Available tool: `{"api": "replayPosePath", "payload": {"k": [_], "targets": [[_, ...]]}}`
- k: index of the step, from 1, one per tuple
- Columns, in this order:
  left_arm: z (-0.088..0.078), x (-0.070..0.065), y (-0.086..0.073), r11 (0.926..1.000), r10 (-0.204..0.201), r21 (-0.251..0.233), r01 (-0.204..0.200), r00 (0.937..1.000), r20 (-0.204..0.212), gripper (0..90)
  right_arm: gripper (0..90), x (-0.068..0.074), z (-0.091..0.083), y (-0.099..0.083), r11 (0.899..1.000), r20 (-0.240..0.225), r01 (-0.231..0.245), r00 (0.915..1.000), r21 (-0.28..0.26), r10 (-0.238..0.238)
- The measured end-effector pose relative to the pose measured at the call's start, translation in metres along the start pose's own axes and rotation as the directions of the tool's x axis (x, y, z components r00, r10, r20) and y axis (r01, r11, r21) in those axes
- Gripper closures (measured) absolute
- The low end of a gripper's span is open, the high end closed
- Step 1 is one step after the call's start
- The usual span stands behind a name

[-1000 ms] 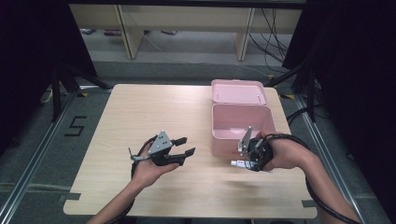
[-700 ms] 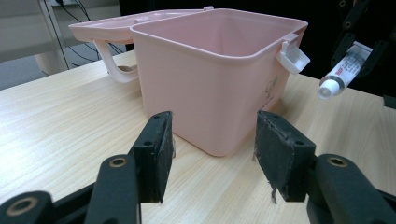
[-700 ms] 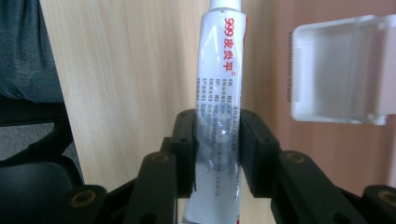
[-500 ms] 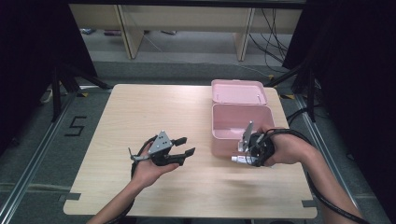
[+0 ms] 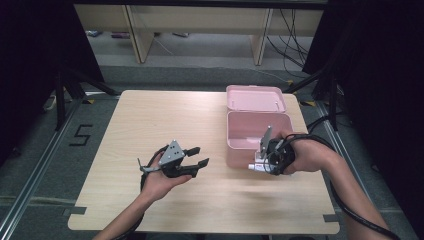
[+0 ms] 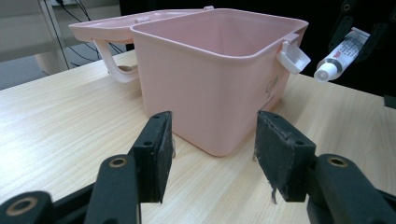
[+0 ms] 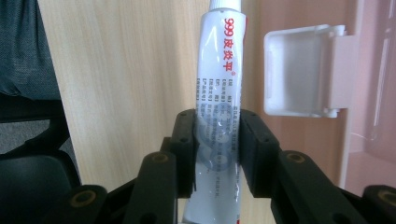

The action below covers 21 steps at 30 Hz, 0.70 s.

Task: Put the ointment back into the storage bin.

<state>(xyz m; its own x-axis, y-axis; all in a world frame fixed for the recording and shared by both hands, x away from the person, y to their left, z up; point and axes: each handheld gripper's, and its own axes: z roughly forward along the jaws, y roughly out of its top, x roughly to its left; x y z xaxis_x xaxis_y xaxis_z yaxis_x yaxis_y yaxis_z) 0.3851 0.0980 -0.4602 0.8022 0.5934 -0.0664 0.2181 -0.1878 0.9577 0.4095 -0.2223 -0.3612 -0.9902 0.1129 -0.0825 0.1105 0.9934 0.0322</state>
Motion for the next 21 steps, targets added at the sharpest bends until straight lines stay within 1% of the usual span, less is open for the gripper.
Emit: {"api": "replayPosePath", "payload": {"k": [2, 4, 5, 6, 7, 8, 9, 10, 11, 12, 13, 14, 15, 16, 17, 18, 19, 20, 21], "targets": [[0.0, 0.0, 0.0, 1.0, 0.001, 0.001, -0.001, 1.0, 0.0, 46.2, 70.2, -0.001, -0.001, 0.001, 1.0, 0.001, 0.005, 1.0, -0.002, -0.005], [0.0, 0.0, 0.0, 1.0, 0.001, 0.001, -0.001, 1.0, 0.0, 46.2, 70.2, 0.0, -0.004, 0.001, 1.0, 0.002, -0.021, 0.9998, 0.005, 0.021], [0.0, 0.0, 0.0, 1.0, -0.001, 0.0, 0.001, 1.0, 0.0, 46.2, 70.3, -0.002, -0.004, 0.001, 1.0, 0.01, 0.009, 0.9999, -0.015, -0.009], [0.0, 0.0, 0.0, 1.0, -0.001, -0.001, 0.001, 1.0, -0.001, 46.2, 70.2, -0.001, -0.007, 0.001, 1.0, 0.006, -0.017, 0.9998, 0.001, 0.017], [0.0, 0.0, 0.0, 1.0, -0.001, -0.001, 0.001, 1.0, -0.001, 46.2, 70.3, -0.002, -0.007, 0.001, 1.0, 0.003, -0.003, 1.0, -0.007, 0.003], [0.0, 0.0, 0.0, 1.0, 0.0, 0.0, 0.0, 1.0, -0.002, 46.2, 70.2, -0.002, -0.008, 0.001, 1.0, 0.009, -0.021, 0.9997, -0.002, 0.021], [0.0, 0.0, 0.0, 1.0, 0.0, 0.0, 0.0, 1.0, -0.002, 46.2, 70.3, -0.005, -0.008, 0.002, 0.999, 0.013, 0.034, 0.9994, -0.017, -0.033], [0.0, 0.0, 0.0, 1.0, -0.001, -0.001, 0.001, 1.0, -0.002, 46.2, 70.3, -0.005, -0.008, 0.002, 0.999, 0.013, 0.029, 0.9995, -0.027, -0.028], [0.0, 0.0, 0.0, 1.0, -0.001, -0.001, 0.001, 1.0, -0.002, 46.2, 70.2, -0.005, -0.011, 0.002, 1.0, 0.017, 0.003, 0.9999, -0.007, -0.003], [0.0, 0.0, 0.0, 1.0, -0.001, -0.001, 0.001, 1.0, -0.001, 46.2, 70.2, -0.003, -0.012, 0.002, 1.0, 0.018, -0.024, 0.9995, -0.011, 0.024], [0.0, 0.0, 0.0, 1.0, -0.002, -0.001, 0.002, 1.0, 0.0, 46.2, 70.2, -0.006, -0.012, 0.003, 1.0, 0.021, 0.016, 0.9997, -0.021, -0.015], [0.0, 0.0, 0.0, 1.0, -0.002, 0.0, 0.002, 1.0, 0.001, 46.2, 70.3, -0.007, -0.013, 0.003, 1.0, 0.017, 0.013, 0.9998, -0.023, -0.012], [0.0, 0.0, 0.0, 1.0, 0.0, 0.0, 0.0, 1.0, 0.001, 46.2, 70.3, -0.007, -0.014, 0.003, 1.0, 0.019, 0.0, 0.9998, -0.018, 0.001], [0.0, 0.0, 0.0, 1.0, -0.001, 0.0, 0.001, 1.0, 0.002, 46.2, 70.2, -0.009, -0.014, 0.003, 0.999, 0.018, 0.016, 0.9997, -0.027, -0.016], [0.0, 0.0, 0.0, 1.0, -0.001, 0.0, 0.001, 1.0, 0.002, 46.2, 70.2, -0.009, -0.015, 0.003, 0.999, 0.03, 0.009, 0.9995, -0.031, -0.009], [0.0, 0.0, 0.0, 1.0, -0.003, -0.002, 0.003, 1.0, 0.0, 46.2, 70.2, -0.011, -0.016, 0.004, 0.999, 0.028, 0.012, 0.9996, -0.032, -0.012], [0.0, 0.0, 0.0, 1.0, -0.002, -0.003, 0.002, 1.0, -0.001, 46.2, 70.2, -0.009, -0.018, 0.003, 0.999, 0.032, -0.026, 0.9991, -0.02, 0.027], [0.0, 0.001, 0.001, 1.0, -0.002, -0.003, 0.002, 1.0, -0.002, 46.2, 70.3, -0.011, -0.018, 0.003, 0.999, 0.033, -0.012, 0.9994, -0.031, 0.013], [0.0, 0.001, 0.001, 1.0, -0.002, -0.002, 0.002, 1.0, -0.003, 46.2, 70.2, -0.011, -0.02, 0.003, 0.999, 0.038, -0.021, 0.999, -0.028, 0.022]]}}
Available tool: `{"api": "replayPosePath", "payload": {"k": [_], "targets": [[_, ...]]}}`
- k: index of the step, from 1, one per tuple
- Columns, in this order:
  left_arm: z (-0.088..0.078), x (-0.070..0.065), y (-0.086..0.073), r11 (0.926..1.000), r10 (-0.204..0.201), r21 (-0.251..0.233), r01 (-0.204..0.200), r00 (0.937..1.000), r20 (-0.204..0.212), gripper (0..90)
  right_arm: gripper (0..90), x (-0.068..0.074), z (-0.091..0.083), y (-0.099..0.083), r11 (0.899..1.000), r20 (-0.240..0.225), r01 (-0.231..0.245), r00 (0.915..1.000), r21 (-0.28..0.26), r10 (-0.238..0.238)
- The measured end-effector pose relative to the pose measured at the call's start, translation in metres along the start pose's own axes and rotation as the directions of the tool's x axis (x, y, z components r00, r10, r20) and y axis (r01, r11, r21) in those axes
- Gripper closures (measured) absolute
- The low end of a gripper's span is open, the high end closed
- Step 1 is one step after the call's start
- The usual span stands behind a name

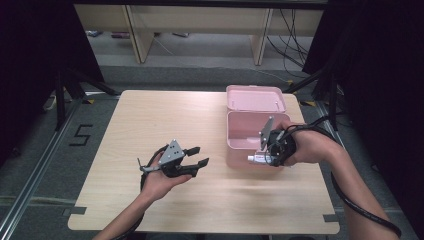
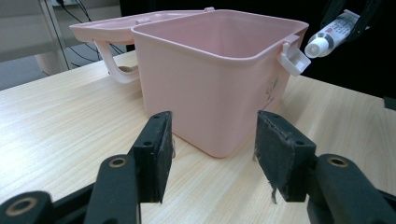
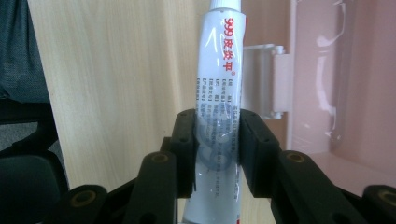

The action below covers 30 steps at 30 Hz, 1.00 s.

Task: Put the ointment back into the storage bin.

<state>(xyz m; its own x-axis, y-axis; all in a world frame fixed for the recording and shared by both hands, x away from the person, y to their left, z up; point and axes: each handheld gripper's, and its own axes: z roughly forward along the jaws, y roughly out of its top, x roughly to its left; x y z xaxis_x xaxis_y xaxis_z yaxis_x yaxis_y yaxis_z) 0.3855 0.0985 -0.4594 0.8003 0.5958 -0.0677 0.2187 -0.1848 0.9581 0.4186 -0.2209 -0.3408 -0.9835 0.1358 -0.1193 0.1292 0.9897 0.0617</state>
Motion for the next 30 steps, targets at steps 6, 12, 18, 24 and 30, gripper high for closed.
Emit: {"api": "replayPosePath", "payload": {"k": [6, 12, 18, 24, 30], "targets": [[0.0, 0.0, 0.0, 1.0, -0.001, 0.0, 0.001, 1.0, 0.002, 46.1, 70.2, -0.008, -0.004, 0.0, 1.0, 0.015, 0.016, 0.9998, -0.018, -0.016], [0.0, 0.0, 0.0, 1.0, 0.0, -0.001, 0.0, 1.0, 0.001, 46.1, 70.2, -0.017, -0.007, 0.002, 0.999, 0.022, 0.045, 0.9988, -0.024, -0.044], [0.001, 0.0, -0.001, 1.0, -0.003, -0.002, 0.003, 1.0, 0.002, 46.0, 70.2, -0.023, -0.012, 0.003, 1.0, 0.029, 0.008, 0.9996, -0.019, -0.008], [0.0, 0.0, 0.0, 1.0, -0.002, -0.002, 0.002, 1.0, 0.002, 46.0, 70.2, -0.029, -0.013, 0.004, 0.999, 0.039, 0.018, 0.9991, -0.026, -0.017], [0.001, 0.001, -0.001, 1.0, -0.002, -0.001, 0.002, 1.0, 0.002, 46.0, 70.2, -0.034, -0.013, 0.005, 1.0, 0.037, 0.011, 0.9993, -0.012, -0.01]]}}
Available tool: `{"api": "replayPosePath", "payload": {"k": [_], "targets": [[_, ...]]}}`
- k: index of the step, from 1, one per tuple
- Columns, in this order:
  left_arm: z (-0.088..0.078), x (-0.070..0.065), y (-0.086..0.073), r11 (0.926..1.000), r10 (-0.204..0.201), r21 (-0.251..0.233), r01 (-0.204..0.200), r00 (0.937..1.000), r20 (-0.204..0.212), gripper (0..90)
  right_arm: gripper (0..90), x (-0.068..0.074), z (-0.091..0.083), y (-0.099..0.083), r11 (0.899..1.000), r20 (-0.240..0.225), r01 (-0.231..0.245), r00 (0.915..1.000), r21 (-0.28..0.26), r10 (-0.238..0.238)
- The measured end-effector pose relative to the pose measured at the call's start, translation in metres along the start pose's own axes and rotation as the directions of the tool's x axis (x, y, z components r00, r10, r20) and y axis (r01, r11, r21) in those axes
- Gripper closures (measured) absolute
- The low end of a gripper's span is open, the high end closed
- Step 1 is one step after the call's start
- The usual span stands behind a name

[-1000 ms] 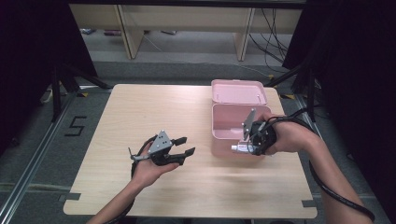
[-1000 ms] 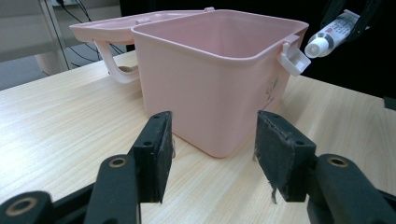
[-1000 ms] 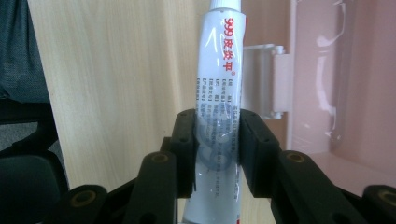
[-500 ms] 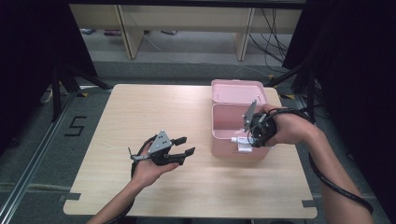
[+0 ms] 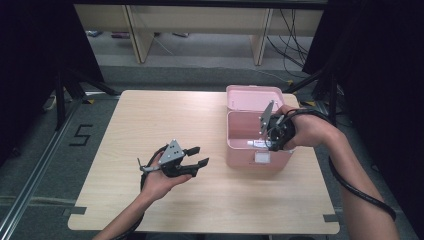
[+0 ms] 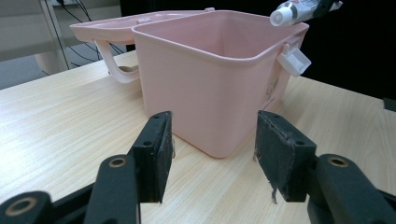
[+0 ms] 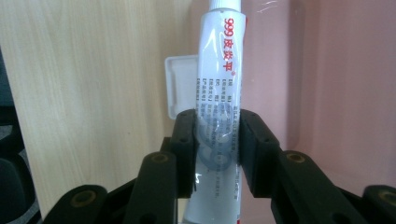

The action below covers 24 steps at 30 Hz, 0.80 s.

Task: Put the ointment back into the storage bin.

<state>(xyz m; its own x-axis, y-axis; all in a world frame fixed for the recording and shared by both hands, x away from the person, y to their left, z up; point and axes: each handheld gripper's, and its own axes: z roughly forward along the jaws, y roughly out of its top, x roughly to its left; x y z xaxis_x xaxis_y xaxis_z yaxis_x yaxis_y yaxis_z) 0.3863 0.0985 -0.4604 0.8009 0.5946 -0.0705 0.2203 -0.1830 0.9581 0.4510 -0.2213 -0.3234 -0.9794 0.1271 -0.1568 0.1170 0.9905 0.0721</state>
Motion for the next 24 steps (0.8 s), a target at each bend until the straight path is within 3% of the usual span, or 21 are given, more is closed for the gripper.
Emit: {"api": "replayPosePath", "payload": {"k": [1, 4, 5, 7, 8, 9, 10, 11, 15, 16, 18, 20, 24], "targets": [[0.0, 0.0, 0.0, 1.0, -0.002, -0.001, 0.002, 1.0, -0.001, 46.0, 70.2, -0.003, 0.001, 0.0, 0.999, 0.001, 0.041, 0.9991, -0.016, -0.041], [0.001, 0.0, -0.001, 0.9999, -0.002, -0.011, 0.002, 1.0, 0.008, 46.0, 70.2, -0.004, 0.0, 0.001, 1.0, 0.001, -0.001, 1.0, 0.003, 0.001], [0.001, 0.0, -0.001, 0.9999, -0.003, -0.011, 0.003, 1.0, 0.008, 46.0, 70.2, -0.009, 0.002, 0.001, 0.998, 0.001, 0.059, 0.9983, -0.017, -0.059], [0.001, 0.0, 0.0, 1.0, -0.002, -0.001, 0.002, 1.0, 0.0, 46.0, 70.2, -0.007, 0.001, 0.001, 1.0, -0.001, 0.0, 1.0, 0.01, 0.0], [0.001, 0.0, -0.001, 1.0, -0.003, 0.0, 0.003, 1.0, 0.0, 46.0, 70.2, -0.009, 0.002, 0.002, 1.0, -0.001, 0.02, 0.9998, -0.002, -0.02], [0.001, 0.0, -0.001, 1.0, -0.004, -0.001, 0.004, 1.0, 0.0, 46.0, 70.2, -0.008, 0.002, 0.002, 1.0, -0.002, 0.002, 1.0, 0.011, -0.002], [0.001, 0.0, -0.001, 1.0, -0.004, -0.001, 0.004, 1.0, -0.001, 46.0, 70.2, -0.011, 0.003, 0.002, 0.999, 0.003, 0.037, 0.9993, -0.006, -0.037], [0.001, 0.0, -0.001, 1.0, -0.004, 0.0, 0.004, 1.0, -0.001, 46.0, 70.2, -0.01, 0.003, 0.003, 1.0, 0.0, 0.015, 0.9999, -0.004, -0.015], [0.001, -0.001, -0.001, 1.0, -0.002, 0.003, 0.002, 1.0, 0.001, 46.0, 70.2, -0.012, 0.004, 0.003, 1.0, 0.005, 0.012, 0.9999, 0.006, -0.012], [0.001, -0.001, -0.001, 1.0, -0.004, 0.001, 0.004, 1.0, 0.002, 46.0, 70.2, -0.014, 0.005, 0.003, 0.999, 0.013, 0.037, 0.9992, -0.002, -0.037], [0.001, -0.001, -0.001, 1.0, -0.003, 0.002, 0.003, 1.0, 0.002, 46.0, 70.2, -0.015, 0.005, 0.003, 1.0, 0.002, 0.02, 0.9998, 0.013, -0.02], [0.001, 0.0, -0.001, 1.0, -0.002, 0.004, 0.002, 1.0, 0.003, 46.0, 70.2, -0.016, 0.006, 0.003, 0.999, 0.014, 0.04, 0.9991, -0.005, -0.04], [0.002, 0.0, -0.001, 1.0, -0.002, 0.004, 0.002, 1.0, 0.002, 46.0, 70.2, -0.018, 0.006, 0.003, 1.0, 0.012, 0.024, 0.9996, 0.012, -0.024]]}}
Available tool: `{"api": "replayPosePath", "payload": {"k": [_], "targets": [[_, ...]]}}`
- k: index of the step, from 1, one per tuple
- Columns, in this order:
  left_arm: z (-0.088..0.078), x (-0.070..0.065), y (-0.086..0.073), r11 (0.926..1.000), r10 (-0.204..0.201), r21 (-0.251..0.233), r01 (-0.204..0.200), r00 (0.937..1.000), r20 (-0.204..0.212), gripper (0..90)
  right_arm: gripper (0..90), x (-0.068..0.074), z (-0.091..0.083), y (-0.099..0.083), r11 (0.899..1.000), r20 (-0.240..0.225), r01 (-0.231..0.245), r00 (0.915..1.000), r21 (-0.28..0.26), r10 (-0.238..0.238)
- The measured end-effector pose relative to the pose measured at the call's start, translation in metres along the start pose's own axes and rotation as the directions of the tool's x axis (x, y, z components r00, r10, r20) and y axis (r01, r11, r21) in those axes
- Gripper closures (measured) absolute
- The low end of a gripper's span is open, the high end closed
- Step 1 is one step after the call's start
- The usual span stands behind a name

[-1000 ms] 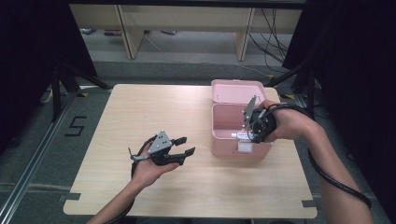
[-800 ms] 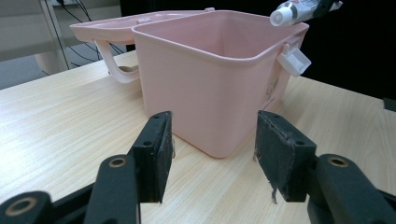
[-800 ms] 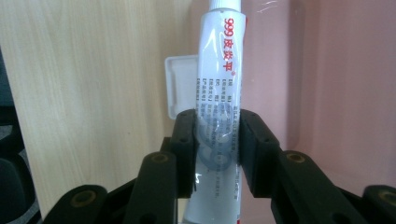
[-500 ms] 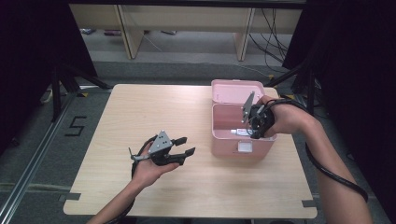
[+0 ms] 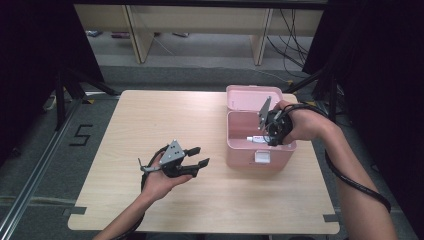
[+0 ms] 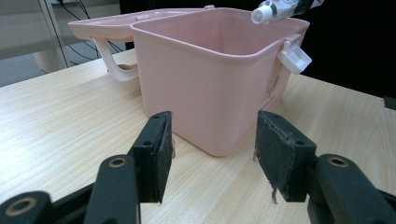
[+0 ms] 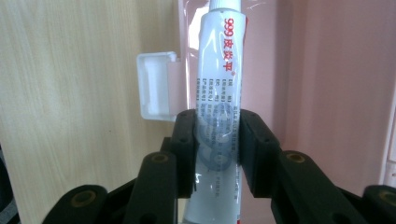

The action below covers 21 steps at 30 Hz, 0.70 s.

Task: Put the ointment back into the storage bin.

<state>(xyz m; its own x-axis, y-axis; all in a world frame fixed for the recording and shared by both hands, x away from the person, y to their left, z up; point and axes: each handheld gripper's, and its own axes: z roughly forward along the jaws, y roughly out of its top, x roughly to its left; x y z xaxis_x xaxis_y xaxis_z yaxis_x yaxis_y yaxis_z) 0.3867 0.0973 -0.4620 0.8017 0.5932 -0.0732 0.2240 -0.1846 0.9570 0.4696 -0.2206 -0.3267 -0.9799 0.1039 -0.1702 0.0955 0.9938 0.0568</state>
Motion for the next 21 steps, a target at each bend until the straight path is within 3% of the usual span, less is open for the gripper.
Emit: {"api": "replayPosePath", "payload": {"k": [2, 3, 6, 7, 10, 11, 17, 18, 19, 21], "targets": [[0.0, 0.0, 0.0, 1.0, 0.001, 0.0, -0.001, 1.0, 0.001, 46.0, 70.2, -0.003, 0.002, -0.001, 0.999, 0.005, 0.036, 0.9993, -0.01, -0.036], [0.0, 0.0, 0.0, 1.0, 0.003, 0.001, -0.003, 1.0, 0.001, 46.0, 70.2, -0.002, 0.002, -0.001, 1.0, -0.004, 0.008, 1.0, 0.003, -0.008], [0.0, 0.0, 0.0, 1.0, 0.001, 0.001, -0.001, 1.0, 0.001, 46.0, 70.2, -0.003, 0.003, -0.002, 1.0, -0.001, -0.006, 1.0, 0.008, 0.006], [0.0, -0.001, 0.0, 1.0, 0.001, 0.002, -0.001, 1.0, 0.002, 46.0, 70.2, -0.005, 0.004, -0.002, 1.0, 0.002, 0.024, 0.9997, -0.004, -0.024], [0.002, 0.0, 0.0, 1.0, -0.002, -0.008, 0.002, 1.0, 0.009, 46.0, 70.2, -0.007, 0.005, -0.003, 0.999, 0.002, 0.037, 0.9993, -0.011, -0.037], [0.002, 0.0, 0.0, 1.0, -0.001, -0.008, 0.001, 1.0, 0.009, 46.0, 70.2, -0.005, 0.005, -0.002, 1.0, 0.003, 0.013, 0.9999, 0.001, -0.013], [0.001, 0.0, 0.0, 1.0, -0.002, 0.002, 0.002, 1.0, 0.002, 45.9, 70.2, -0.008, 0.009, -0.003, 1.0, -0.003, 0.016, 0.9999, -0.007, -0.016], [0.001, 0.0, 0.0, 1.0, -0.001, 0.003, 0.001, 1.0, 0.003, 46.0, 70.2, -0.008, 0.009, -0.004, 1.0, -0.004, 0.022, 0.9998, -0.008, -0.022], [0.001, 0.0, 0.0, 1.0, -0.002, 0.001, 0.002, 1.0, 0.002, 45.9, 70.2, -0.011, 0.01, -0.003, 0.998, -0.003, 0.06, 0.9982, -0.015, -0.06], [0.001, 0.0, 0.0, 1.0, -0.002, 0.0, 0.002, 1.0, 0.001, 45.9, 70.2, -0.01, 0.011, -0.005, 1.0, -0.003, 0.025, 0.9997, -0.004, -0.025]]}}
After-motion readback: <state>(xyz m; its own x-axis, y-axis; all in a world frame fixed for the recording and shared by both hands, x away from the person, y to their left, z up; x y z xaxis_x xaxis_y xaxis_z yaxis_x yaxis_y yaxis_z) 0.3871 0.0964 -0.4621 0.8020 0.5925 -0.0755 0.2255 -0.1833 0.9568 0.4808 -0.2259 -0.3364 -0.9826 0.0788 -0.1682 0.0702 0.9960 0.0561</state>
